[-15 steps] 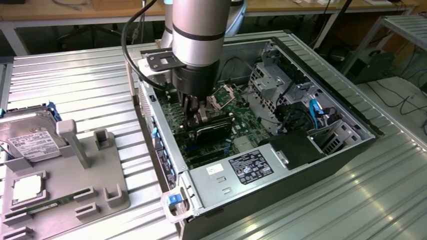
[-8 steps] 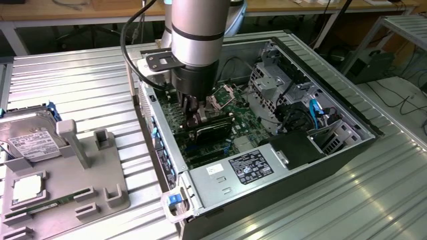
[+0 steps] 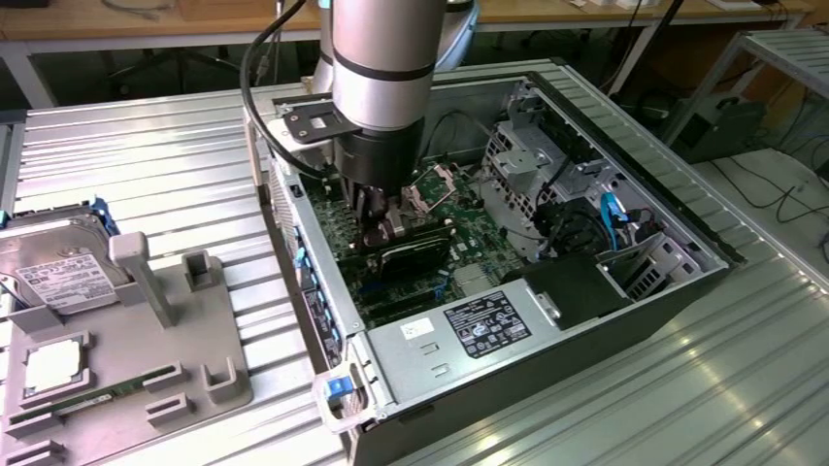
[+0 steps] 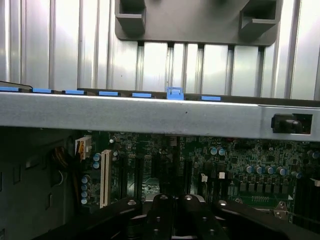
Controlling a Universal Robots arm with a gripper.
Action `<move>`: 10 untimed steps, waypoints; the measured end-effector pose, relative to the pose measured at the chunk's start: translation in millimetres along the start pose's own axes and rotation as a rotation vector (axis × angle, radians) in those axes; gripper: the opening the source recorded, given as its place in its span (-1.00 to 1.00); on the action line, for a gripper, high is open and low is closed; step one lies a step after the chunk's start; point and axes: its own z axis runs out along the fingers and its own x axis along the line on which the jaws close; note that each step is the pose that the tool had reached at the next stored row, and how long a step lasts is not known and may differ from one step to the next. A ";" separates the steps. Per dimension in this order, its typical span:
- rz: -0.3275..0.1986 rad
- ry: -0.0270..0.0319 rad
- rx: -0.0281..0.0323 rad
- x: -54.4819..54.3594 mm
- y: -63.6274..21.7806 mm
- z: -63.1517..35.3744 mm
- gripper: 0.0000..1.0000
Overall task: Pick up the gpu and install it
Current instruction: 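Press down on the gpu until it lock into place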
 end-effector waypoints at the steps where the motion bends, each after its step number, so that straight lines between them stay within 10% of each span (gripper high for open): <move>1: 0.000 -0.0002 0.0001 -0.1 0.0 0.1 -0.79; 10: 0.005 -0.0002 -0.0001 -3.0 0.4 8.3 -0.79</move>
